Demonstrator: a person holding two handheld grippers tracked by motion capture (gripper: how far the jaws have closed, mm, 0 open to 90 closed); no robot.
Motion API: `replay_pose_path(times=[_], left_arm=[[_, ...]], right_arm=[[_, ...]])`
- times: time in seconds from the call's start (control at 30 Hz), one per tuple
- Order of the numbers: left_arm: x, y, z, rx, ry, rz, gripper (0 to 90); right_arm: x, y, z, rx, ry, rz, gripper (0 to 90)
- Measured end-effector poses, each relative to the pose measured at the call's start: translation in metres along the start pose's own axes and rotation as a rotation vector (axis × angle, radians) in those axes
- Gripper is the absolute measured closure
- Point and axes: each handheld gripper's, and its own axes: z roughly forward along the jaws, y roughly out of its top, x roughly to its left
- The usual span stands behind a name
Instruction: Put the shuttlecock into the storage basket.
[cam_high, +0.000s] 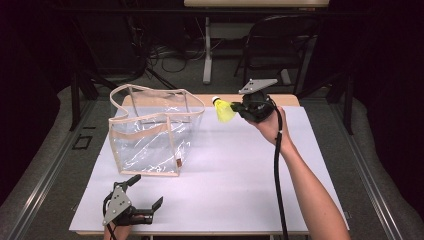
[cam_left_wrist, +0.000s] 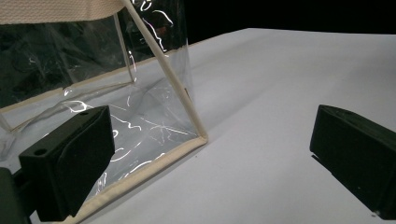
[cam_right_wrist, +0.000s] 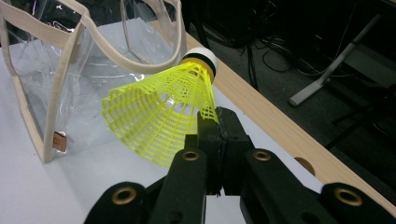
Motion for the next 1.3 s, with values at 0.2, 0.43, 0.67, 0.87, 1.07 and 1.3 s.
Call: replay_pose_path(times=[0.2, 0.43, 0.67, 0.87, 1.07, 1.3], left_arm=[[0.0, 0.0, 0.0, 0.0, 0.001, 0.001, 0.0], [-0.001, 0.0, 0.0, 0.001, -0.001, 0.002, 0.0], [0.0, 0.0, -0.001, -0.005, -0.004, 0.001, 0.0], [0.0, 0.0, -0.001, -0.003, -0.004, 0.002, 0.0], [-0.001, 0.0, 0.0, -0.002, -0.007, 0.002, 0.0], [-0.001, 0.0, -0.001, -0.003, -0.006, 0.002, 0.0]], right_arm=[[-0.001, 0.006, 0.0, 0.002, -0.001, -0.001, 89.7], [-0.002, 0.011, 0.001, -0.001, 0.002, 0.005, 89.7], [-0.002, 0.017, 0.004, 0.004, -0.002, 0.0, 89.7], [-0.001, 0.024, 0.005, -0.004, -0.002, -0.005, 89.7], [-0.001, 0.03, 0.004, -0.011, -0.002, -0.009, 89.7], [0.0, 0.036, 0.004, -0.014, 0.002, -0.01, 89.7]])
